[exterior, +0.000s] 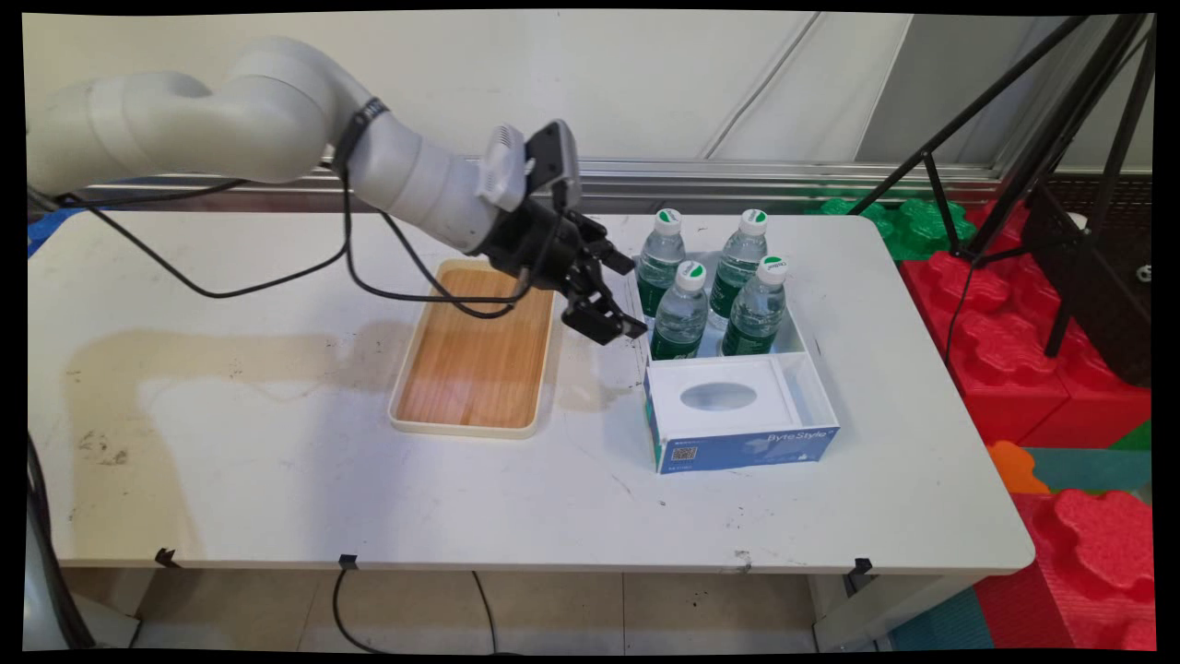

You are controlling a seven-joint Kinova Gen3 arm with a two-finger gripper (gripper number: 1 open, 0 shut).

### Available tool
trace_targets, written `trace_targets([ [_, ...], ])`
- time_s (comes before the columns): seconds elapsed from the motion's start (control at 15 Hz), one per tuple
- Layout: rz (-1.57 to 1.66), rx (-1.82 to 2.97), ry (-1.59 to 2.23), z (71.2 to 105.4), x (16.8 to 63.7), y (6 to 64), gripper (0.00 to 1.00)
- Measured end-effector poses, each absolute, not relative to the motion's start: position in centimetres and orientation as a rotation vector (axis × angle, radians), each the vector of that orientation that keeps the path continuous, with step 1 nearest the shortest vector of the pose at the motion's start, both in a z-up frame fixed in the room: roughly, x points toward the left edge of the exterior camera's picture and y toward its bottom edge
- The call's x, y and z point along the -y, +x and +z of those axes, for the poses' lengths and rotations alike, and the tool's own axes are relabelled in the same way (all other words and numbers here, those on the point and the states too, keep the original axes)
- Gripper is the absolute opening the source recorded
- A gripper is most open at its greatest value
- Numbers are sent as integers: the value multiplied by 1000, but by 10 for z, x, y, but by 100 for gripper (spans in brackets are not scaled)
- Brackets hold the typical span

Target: Pick up the green bottle from the white box

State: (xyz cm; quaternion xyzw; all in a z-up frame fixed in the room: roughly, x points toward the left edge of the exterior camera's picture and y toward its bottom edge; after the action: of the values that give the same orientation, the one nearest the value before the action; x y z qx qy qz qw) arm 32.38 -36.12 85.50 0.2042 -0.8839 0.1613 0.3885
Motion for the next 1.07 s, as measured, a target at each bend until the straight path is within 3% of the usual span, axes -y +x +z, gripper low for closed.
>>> trace_targets([
  [1.07,382,2210,565,808,404,284,100],
])
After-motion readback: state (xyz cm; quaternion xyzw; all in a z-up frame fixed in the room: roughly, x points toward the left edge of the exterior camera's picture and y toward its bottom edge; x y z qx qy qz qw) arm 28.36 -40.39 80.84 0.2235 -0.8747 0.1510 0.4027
